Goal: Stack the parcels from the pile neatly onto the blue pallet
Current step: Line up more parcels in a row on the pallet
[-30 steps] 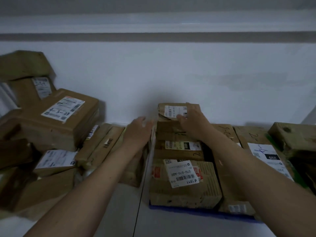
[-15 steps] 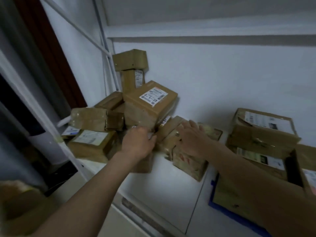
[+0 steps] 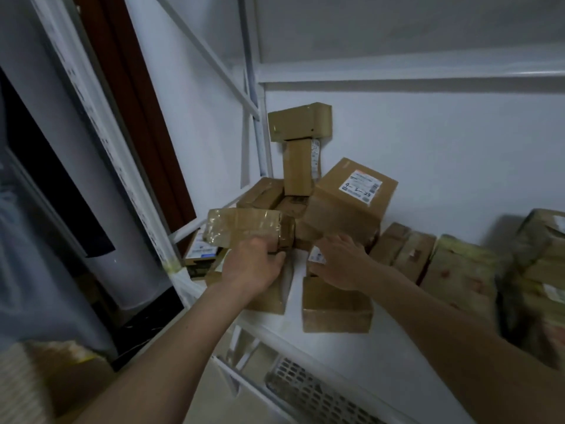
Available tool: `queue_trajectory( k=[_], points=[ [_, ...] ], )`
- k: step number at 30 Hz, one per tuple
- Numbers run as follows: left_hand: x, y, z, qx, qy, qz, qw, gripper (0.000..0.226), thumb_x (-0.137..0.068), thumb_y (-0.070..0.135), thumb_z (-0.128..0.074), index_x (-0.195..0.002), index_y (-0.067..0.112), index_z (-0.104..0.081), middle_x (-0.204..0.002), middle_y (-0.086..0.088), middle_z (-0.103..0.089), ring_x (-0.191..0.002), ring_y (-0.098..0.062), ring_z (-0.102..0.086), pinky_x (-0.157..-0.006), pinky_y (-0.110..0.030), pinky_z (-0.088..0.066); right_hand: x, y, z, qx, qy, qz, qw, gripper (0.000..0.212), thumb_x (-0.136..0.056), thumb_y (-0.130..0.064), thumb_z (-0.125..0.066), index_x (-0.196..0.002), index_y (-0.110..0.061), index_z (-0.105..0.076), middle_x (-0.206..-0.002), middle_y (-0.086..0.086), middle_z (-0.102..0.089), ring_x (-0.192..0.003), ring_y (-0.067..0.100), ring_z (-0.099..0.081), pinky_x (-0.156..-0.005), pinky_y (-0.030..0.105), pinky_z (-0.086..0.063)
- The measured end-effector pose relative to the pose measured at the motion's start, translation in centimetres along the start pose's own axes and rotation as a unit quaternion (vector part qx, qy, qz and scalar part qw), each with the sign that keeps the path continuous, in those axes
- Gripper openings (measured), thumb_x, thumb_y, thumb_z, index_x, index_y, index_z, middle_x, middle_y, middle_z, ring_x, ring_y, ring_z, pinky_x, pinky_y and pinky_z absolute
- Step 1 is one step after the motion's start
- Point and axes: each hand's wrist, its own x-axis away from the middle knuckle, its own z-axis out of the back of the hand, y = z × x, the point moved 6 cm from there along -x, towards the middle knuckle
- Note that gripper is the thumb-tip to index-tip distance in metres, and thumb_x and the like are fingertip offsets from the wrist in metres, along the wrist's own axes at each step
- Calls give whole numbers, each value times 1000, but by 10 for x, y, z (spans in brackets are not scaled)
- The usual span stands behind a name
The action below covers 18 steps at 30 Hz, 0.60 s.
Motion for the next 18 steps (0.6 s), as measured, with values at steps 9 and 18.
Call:
queue_trajectory(
  k=[9, 18],
  points=[
    [-24, -68, 13, 46, -35, -32, 998, 44, -90, 41, -55, -132, 29, -52, -135, 2, -52, -120, -20, -49, -86, -26, -38, -35, -56, -36, -46, -19, -67, 997, 59, -94, -43, -48, -141, -10, -33, -148, 12, -32, -138, 30, -26, -112, 44, -26],
    [-71, -128, 13, 152, -14, 42, 987, 56, -84, 38, -65, -132, 17, -44, -131, -2, -51, -124, -22, -47, -103, -44, -41, -85, -56, -38, -219, 29, -103, 970, 53, -95, -36, -50, -136, -6, -37, -140, 11, -43, -128, 27, -42, -102, 33, -38]
  ],
)
